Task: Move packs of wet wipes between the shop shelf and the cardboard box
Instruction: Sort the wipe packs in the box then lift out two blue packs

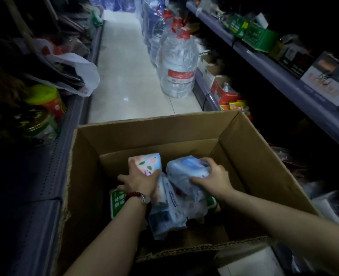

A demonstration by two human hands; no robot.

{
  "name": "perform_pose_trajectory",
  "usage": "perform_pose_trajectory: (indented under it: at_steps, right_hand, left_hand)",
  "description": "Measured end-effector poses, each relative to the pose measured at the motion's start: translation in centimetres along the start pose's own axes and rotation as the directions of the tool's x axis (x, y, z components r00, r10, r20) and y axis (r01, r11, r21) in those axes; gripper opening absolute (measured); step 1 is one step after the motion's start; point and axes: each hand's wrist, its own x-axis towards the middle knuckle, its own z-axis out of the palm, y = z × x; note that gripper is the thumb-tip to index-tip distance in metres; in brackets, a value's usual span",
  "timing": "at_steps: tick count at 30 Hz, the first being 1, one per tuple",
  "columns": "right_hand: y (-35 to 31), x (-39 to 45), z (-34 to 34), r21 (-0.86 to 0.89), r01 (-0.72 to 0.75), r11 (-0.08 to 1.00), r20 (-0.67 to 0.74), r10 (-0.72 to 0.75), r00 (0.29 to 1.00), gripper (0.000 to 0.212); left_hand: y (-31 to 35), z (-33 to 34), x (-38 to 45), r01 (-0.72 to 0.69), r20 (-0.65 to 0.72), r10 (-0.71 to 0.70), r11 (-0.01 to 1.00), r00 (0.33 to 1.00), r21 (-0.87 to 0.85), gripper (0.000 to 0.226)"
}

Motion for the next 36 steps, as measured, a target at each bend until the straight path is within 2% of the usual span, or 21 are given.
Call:
perform_pose_trajectory:
  at_steps: [2, 4, 6, 8, 10, 13, 18, 23, 25, 29, 31, 34, 36]
  right_hand:
    - [-0.5, 0.4, 0.0, -0.049, 0.061, 0.997, 0.197, -0.051, 0.979, 0.078]
    - [-1.2, 0.7, 0.4, -0.134, 0.058, 0.989, 0.399, 0.0, 0.917, 0.07]
    - [-1.5, 0.7, 1.0, -0.263, 0.072, 0.962, 0.496, 0.071, 0.866, 0.057]
    - [-1.5, 1.0, 1.1, -0.306, 0.092, 0.948, 0.532, 0.09, 0.842, 0.049]
    - [-1.5, 1.9, 0.5, -0.271, 0.061, 0.961, 0.534, 0.097, 0.84, 0.043]
    - [-2.6, 3.8, -0.7, -0.19, 0.056, 0.98, 0.481, 0.043, 0.876, 0.03]
    - [-4.3, 6.5, 0.0, -0.109, 0.069, 0.992, 0.366, -0.024, 0.93, 0.021]
    - [-2.3, 5.1, 3.5, -0.063, 0.054, 0.997, 0.204, -0.041, 0.978, 0.033]
    - [-0.8, 4.3, 3.9, -0.077, 0.081, 0.994, 0.169, -0.067, 0.983, 0.035]
    - [1.4, 4.0, 3.2, -0.055, 0.038, 0.998, 0.088, -0.033, 0.996, 0.042]
    - [1.9, 4.4, 3.3, -0.032, -0.051, 0.998, 0.126, 0.055, 0.99, 0.052]
    - [2.3, 4.2, 4.3, 0.11, -0.239, 0.965, 0.329, 0.192, 0.925, 0.074]
    - [2.5, 3.8, 5.5, 0.119, -0.26, 0.958, 0.372, 0.2, 0.906, 0.089]
  left_hand:
    - [-0.2, -0.6, 0.9, 0.003, 0.029, -0.002, 1.0, 1.0, -0.02, 0.068]
    - [-0.5, -0.9, 1.2, -0.061, 0.129, 0.049, 0.994, 0.991, 0.093, 0.064]
    - [-0.2, -0.8, 0.7, -0.104, 0.181, 0.067, 0.974, 0.981, 0.2, 0.062]
    - [0.1, -0.6, 1.0, -0.17, 0.208, 0.127, 0.965, 0.97, 0.201, 0.049]
    - [0.9, -0.8, 1.3, -0.213, 0.236, 0.165, 0.957, 0.958, 0.195, 0.036]
    - [1.6, -1.6, 2.2, -0.272, 0.256, 0.215, 0.938, 0.942, 0.214, 0.021]
    - [0.2, -2.1, 3.3, -0.269, 0.097, 0.258, 0.953, 0.961, 0.136, 0.02]
    - [-0.9, -0.6, 2.5, -0.285, 0.064, 0.279, 0.952, 0.958, 0.109, 0.015]
    - [-1.0, 0.4, 1.7, -0.369, 0.051, 0.365, 0.918, 0.93, 0.144, 0.017]
    - [-1.2, 2.0, -0.4, -0.497, 0.136, 0.478, 0.841, 0.867, 0.215, 0.016]
    - [-1.5, 2.3, -0.9, -0.535, 0.157, 0.512, 0.815, 0.845, 0.223, 0.016]
    - [-1.9, 2.4, -0.4, -0.536, 0.153, 0.514, 0.807, 0.844, 0.25, 0.016]
    - [-1.9, 2.1, 0.2, -0.518, 0.144, 0.498, 0.807, 0.855, 0.284, 0.016]
